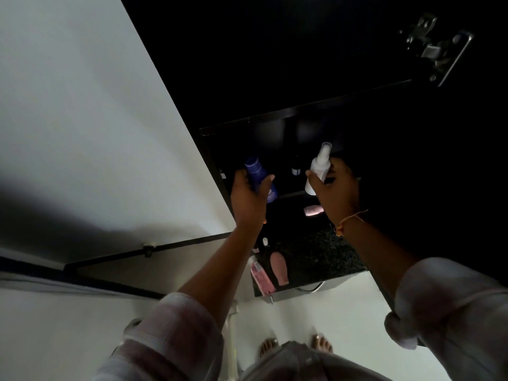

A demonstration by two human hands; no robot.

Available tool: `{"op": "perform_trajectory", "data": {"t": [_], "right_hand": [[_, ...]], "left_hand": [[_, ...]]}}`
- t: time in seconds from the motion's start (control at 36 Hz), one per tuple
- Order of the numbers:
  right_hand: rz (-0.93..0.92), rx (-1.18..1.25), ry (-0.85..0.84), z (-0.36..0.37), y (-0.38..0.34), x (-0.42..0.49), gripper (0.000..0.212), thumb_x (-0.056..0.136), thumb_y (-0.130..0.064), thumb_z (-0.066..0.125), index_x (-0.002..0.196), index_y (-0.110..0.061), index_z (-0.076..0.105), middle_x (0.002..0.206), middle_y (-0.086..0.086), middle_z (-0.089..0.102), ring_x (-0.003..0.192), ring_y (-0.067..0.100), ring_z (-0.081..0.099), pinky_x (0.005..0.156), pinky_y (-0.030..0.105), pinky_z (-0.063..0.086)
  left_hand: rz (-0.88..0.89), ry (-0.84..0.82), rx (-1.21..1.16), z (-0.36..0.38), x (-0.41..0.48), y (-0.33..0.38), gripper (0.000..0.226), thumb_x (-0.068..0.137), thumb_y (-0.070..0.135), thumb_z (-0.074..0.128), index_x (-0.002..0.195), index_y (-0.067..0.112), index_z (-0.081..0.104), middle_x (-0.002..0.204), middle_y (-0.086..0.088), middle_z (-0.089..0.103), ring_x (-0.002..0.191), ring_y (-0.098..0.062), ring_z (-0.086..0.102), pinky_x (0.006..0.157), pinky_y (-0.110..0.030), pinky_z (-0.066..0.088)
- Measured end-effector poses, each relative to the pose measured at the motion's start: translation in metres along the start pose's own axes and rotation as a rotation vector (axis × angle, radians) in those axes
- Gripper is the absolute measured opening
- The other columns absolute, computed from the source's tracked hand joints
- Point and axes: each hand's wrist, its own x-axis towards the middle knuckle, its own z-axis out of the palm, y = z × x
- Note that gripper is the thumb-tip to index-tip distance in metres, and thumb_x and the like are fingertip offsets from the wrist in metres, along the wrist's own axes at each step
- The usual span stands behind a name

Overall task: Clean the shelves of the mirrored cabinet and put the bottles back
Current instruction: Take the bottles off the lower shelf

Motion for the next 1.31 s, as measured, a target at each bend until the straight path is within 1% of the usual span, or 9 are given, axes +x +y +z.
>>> {"op": "perform_trajectory", "data": {"t": [0.08,0.19,0.39,0.53,0.67,0.89,1.06,1.19,1.31], "right_hand": [[0.004,-0.069,-0.001,-0.003,0.001,-0.019,0.041,0.078,-0.051,0.07,0.108,-0.025,0.06,0.091,-0.008,0.067,0.081,0.004,0.062,0.066,0.015,0.046],[-0.026,-0.128,-0.04,-0.004,0.008,-0.048,0.037,0.078,-0.049,0.07,0.103,-0.024,0.06,0.083,-0.01,0.061,0.074,0.004,0.056,0.061,0.008,0.036],[0.037,-0.166,-0.257,0.009,0.052,-0.083,0.042,0.075,-0.049,0.068,0.107,-0.025,0.056,0.092,-0.006,0.067,0.085,0.011,0.064,0.074,0.031,0.053],[0.139,-0.16,-0.398,0.016,0.079,-0.097,0.051,0.08,-0.034,0.071,0.125,-0.021,0.052,0.108,-0.003,0.067,0.099,0.012,0.063,0.079,0.02,0.044],[0.188,-0.194,-0.438,0.027,0.089,-0.103,0.048,0.081,-0.028,0.072,0.123,-0.015,0.054,0.111,0.003,0.066,0.103,0.017,0.06,0.081,0.021,0.039],[0.213,-0.203,-0.525,0.046,0.108,-0.097,0.046,0.078,-0.028,0.072,0.119,-0.017,0.054,0.106,0.005,0.067,0.1,0.023,0.064,0.088,0.04,0.052],[0.149,-0.207,-0.596,0.06,0.115,-0.089,0.038,0.075,-0.026,0.072,0.108,-0.016,0.056,0.099,0.003,0.067,0.094,0.021,0.063,0.083,0.033,0.05],[0.058,-0.192,-0.621,0.068,0.113,-0.086,0.025,0.08,-0.018,0.071,0.1,-0.009,0.06,0.09,0.004,0.065,0.086,0.02,0.062,0.074,0.024,0.043],[0.06,-0.155,-0.681,0.074,0.114,-0.083,0.024,0.081,-0.017,0.069,0.101,-0.009,0.059,0.094,0.009,0.066,0.089,0.024,0.064,0.081,0.037,0.053]], "left_hand": [[0.036,-0.017,-0.022,-0.008,-0.022,-0.01,0.031,0.083,0.035,0.074,0.104,0.022,0.055,0.095,0.004,0.067,0.084,-0.008,0.065,0.076,-0.025,0.052],[0.019,-0.049,0.046,-0.017,-0.055,-0.031,0.027,0.083,0.036,0.073,0.099,0.027,0.053,0.087,0.01,0.065,0.076,-0.006,0.062,0.069,-0.02,0.05],[-0.216,-0.068,0.247,-0.034,-0.089,-0.098,0.028,0.08,0.03,0.076,0.094,0.023,0.053,0.087,0.005,0.065,0.079,-0.014,0.063,0.073,-0.032,0.052],[-0.405,-0.027,0.318,-0.038,-0.099,-0.127,0.035,0.081,0.023,0.074,0.11,0.013,0.056,0.103,-0.006,0.067,0.095,-0.023,0.062,0.078,-0.024,0.041],[-0.52,0.038,0.281,-0.03,-0.102,-0.142,0.029,0.083,0.026,0.071,0.104,0.018,0.053,0.093,0.003,0.062,0.085,-0.017,0.058,0.075,-0.023,0.038],[-0.563,0.076,0.312,-0.006,-0.1,-0.161,0.026,0.079,0.028,0.072,0.088,0.02,0.05,0.082,0.004,0.06,0.08,-0.02,0.062,0.077,-0.036,0.051],[-0.554,0.069,0.363,0.002,-0.102,-0.159,0.025,0.081,0.024,0.074,0.088,0.016,0.051,0.081,0.003,0.056,0.073,-0.012,0.051,0.063,-0.015,0.031],[-0.547,0.08,0.407,0.008,-0.102,-0.162,0.028,0.08,0.028,0.075,0.088,0.012,0.054,0.079,0.002,0.055,0.071,-0.013,0.048,0.06,-0.015,0.028],[-0.521,0.078,0.412,0.012,-0.102,-0.165,0.031,0.079,0.03,0.077,0.082,0.014,0.05,0.075,0.002,0.055,0.068,-0.014,0.049,0.057,-0.017,0.027]]}}
